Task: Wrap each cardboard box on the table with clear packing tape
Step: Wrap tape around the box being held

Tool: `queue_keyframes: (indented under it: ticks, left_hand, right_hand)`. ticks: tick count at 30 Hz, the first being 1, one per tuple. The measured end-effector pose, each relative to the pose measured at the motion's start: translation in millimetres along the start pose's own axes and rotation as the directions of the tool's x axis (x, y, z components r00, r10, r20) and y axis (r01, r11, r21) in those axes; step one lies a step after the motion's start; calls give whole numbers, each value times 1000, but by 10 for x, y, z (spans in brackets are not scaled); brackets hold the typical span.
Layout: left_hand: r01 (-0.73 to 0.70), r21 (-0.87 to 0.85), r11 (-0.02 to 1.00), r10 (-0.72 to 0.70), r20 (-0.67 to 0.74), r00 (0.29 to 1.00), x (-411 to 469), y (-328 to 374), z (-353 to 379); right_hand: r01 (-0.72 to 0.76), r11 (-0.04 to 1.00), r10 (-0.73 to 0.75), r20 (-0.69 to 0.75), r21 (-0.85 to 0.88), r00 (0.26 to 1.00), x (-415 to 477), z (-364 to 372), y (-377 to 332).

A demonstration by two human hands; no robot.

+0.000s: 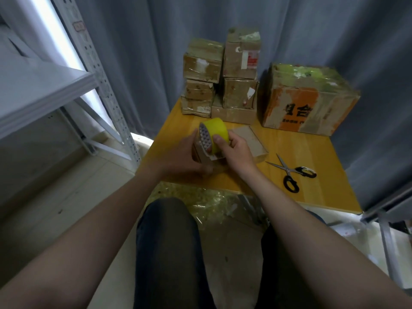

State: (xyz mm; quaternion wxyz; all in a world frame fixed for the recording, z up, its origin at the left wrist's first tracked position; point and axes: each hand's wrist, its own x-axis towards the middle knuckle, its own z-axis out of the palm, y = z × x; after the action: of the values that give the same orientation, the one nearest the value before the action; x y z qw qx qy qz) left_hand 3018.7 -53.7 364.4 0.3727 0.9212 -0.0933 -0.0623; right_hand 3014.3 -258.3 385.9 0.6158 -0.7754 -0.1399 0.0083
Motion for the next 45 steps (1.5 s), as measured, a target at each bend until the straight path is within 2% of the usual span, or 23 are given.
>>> queue_keyframes:
  ticks: [2, 7, 11, 14, 18, 21, 25, 28, 33, 35, 40, 45]
  left_hand:
    - [7, 76, 997, -7, -5, 1000, -33, -54, 96]
    - [56, -71, 996, -64, -123, 990, -21, -136, 244]
    - [32, -45, 998, -37, -134, 990, 2, -130, 217]
    - [24, -6, 1000, -24, -87, 996, 1, -80, 159]
    - [1, 59, 998, 3, -74, 997, 3, -58, 141]
    - [-1, 141, 990, 5, -32, 999, 21, -54, 116]
    - [32, 309, 951, -80, 142, 987, 130, 26, 9]
    - [-3, 487, 873, -130, 239, 962, 236, 101, -54]
    - [-204, 695, 689, 54, 232, 971, 178, 72, 38]
    - [-269, 730, 629, 114, 256, 960, 147, 43, 47]
    - [-419, 692, 588, 290, 303, 908, 46, -33, 92]
    - [-470, 684, 558, 363, 308, 879, -50, -82, 180]
  right_hand:
    - [-17, 1000, 17, 0, -16, 1000, 77, 40, 19]
    - [-87, 995, 87, 3, -38, 996, 192, 53, 1]
    - [-137, 983, 132, -43, -126, 990, 180, 46, -192]
    - [-175, 976, 169, -60, -130, 984, -130, -34, -354]
    - [-310, 951, 310, -24, 11, 950, -712, -115, -338]
    - [-329, 940, 329, 19, 92, 944, -886, -59, -223]
    - [-369, 922, 364, 61, 119, 929, -835, -24, -166]
    - [-379, 919, 372, 76, 111, 925, -807, -32, -167]
    - [-339, 937, 331, 99, 85, 938, -859, -76, -113]
    - [-312, 947, 307, 72, 72, 949, -954, -94, -66]
    - [-279, 949, 280, 13, 147, 960, -1030, -122, -26]
    - [-285, 944, 289, 1, 169, 957, -1006, -108, -48]
